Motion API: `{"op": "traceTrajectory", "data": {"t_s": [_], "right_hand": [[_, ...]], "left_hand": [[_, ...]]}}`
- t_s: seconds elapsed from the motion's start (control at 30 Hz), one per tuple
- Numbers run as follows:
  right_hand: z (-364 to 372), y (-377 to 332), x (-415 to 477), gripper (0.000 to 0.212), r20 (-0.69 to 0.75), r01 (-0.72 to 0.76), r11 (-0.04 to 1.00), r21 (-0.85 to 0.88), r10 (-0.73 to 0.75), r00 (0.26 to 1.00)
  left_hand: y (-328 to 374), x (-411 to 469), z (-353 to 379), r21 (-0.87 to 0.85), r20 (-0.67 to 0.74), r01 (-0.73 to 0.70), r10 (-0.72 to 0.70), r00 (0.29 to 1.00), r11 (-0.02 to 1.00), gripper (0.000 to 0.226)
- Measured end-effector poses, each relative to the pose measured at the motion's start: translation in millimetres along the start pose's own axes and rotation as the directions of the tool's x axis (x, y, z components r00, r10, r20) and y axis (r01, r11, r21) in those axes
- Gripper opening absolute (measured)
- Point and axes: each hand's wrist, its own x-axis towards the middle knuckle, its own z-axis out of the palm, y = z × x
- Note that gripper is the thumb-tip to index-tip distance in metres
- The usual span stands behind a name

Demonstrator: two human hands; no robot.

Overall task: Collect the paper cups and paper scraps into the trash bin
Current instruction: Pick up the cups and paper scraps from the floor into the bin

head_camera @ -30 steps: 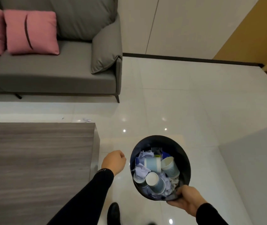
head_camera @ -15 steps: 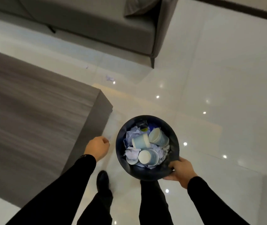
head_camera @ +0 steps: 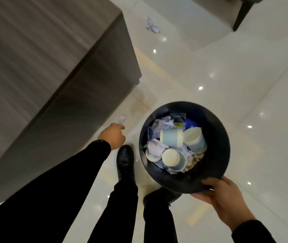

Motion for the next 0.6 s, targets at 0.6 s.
{"op": "traceTrajectory", "data": {"t_s": [0.6], "right_hand": [[37.1, -31.5, 73.4, 0.030, -0.056, -0.071, 0.995, 0.070, 0.075, 0.996]], "left_hand": [[-51.7, 173.4, 91.3, 0.036, 0.092, -0.036, 0.033, 0.995, 0.999, 0.065]]}}
